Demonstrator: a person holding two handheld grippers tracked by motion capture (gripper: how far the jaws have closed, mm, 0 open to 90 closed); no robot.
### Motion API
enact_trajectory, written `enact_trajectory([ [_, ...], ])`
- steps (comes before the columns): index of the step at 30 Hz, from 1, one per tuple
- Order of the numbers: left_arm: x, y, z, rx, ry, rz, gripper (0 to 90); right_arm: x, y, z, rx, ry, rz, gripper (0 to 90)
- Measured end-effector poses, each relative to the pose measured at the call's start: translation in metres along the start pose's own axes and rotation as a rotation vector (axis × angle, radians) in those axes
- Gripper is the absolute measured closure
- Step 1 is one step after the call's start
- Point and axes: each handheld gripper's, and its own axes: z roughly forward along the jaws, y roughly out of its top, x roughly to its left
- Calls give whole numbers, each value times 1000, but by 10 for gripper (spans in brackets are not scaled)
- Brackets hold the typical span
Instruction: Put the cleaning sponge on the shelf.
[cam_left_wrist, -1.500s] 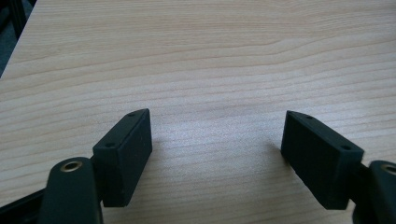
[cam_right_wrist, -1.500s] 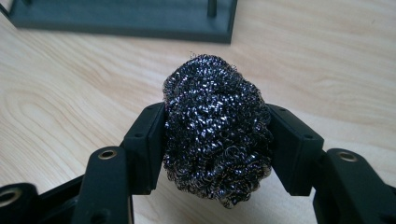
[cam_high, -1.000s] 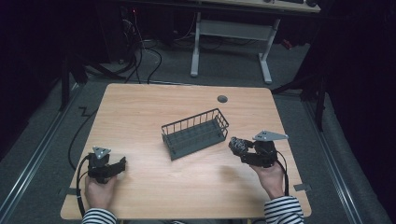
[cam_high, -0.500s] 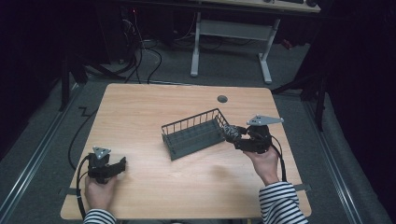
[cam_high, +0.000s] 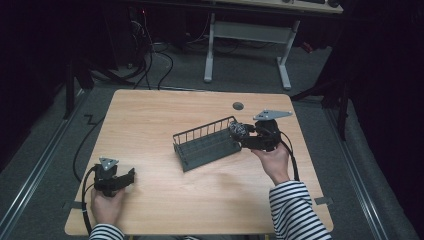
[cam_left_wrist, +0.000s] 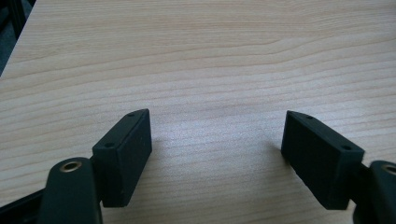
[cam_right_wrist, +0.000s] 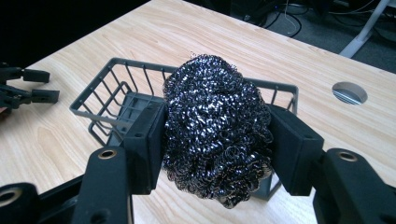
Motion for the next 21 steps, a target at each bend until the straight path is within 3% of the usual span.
enact_trajectory([
  [12,0,0,0,-2,-1,-3,247,-1,16,33,21,-6,20,421],
  [21,1,0,0,-2,-4,-6,248,-1,18,66,90,-10,19,417],
])
